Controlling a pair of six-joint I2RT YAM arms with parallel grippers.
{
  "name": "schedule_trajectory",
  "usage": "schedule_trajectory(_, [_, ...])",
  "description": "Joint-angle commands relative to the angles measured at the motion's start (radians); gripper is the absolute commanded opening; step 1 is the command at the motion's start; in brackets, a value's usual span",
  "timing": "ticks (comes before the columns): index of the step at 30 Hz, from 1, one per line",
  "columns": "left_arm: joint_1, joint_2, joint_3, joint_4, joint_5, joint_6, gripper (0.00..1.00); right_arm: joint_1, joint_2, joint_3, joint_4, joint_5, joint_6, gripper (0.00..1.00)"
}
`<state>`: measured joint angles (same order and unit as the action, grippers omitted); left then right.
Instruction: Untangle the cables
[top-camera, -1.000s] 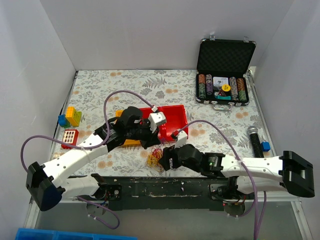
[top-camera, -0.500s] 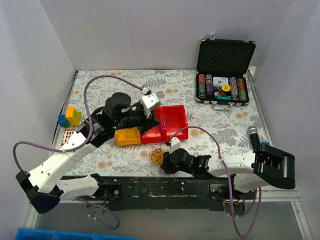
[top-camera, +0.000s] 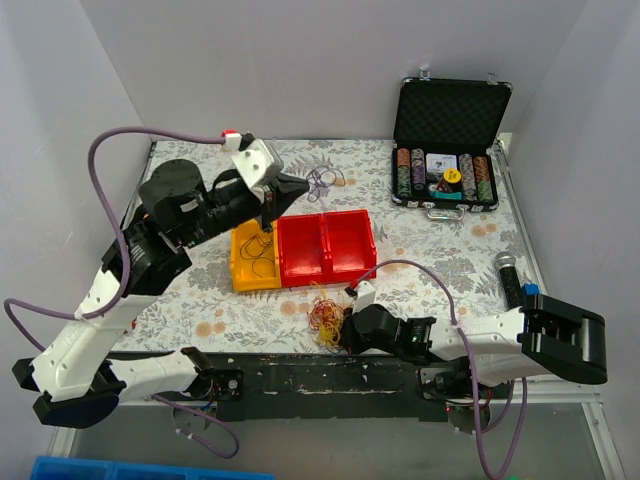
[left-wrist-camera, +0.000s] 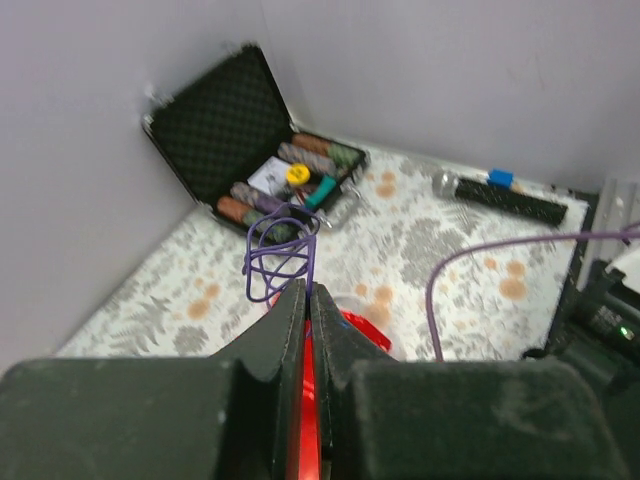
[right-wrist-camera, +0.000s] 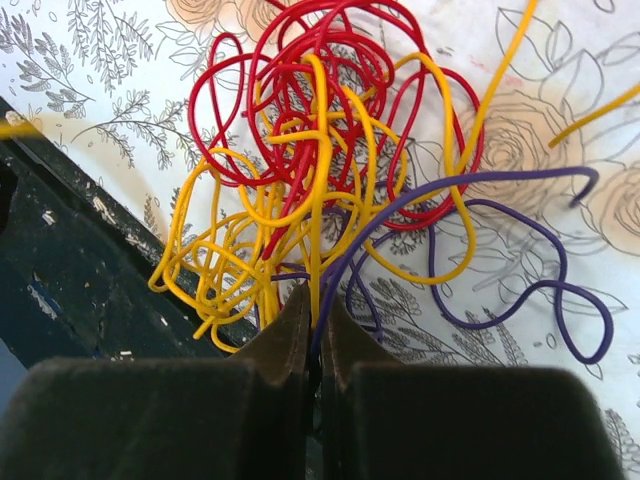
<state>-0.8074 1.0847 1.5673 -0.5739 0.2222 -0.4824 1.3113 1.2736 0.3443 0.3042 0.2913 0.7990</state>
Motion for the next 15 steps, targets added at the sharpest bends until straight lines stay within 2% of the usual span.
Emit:
schedule_trajectory(1, [0.001, -0.003, 0.103, 0.117, -0.089, 0.060, 0.00, 0.008, -0.037, -0.048, -0.132, 0.032, 0.042, 0.01])
schedule_trajectory(6, [0.002, 0.010, 0.190, 0.253, -0.155, 0.136, 0.00, 0.009, -0.051, -0.074, -0.172, 0.042, 0.074, 0.01])
schedule_trajectory(10, [0.002, 0.037, 0.257, 0.258, -0.184, 0.180, 0.00, 0.020, -0.060, -0.064, -0.200, 0.052, 0.074, 0.01])
schedule_trajectory(12, [0.002, 0.028, 0.211, 0.227, -0.208, 0.185, 0.00, 0.026, -0.077, -0.048, -0.221, 0.068, 0.066, 0.01])
schedule_trajectory(15, [0.002, -0.035, 0.052, 0.206, -0.303, 0.147, 0.00, 0.035, -0.127, -0.027, -0.246, 0.091, 0.052, 0.01])
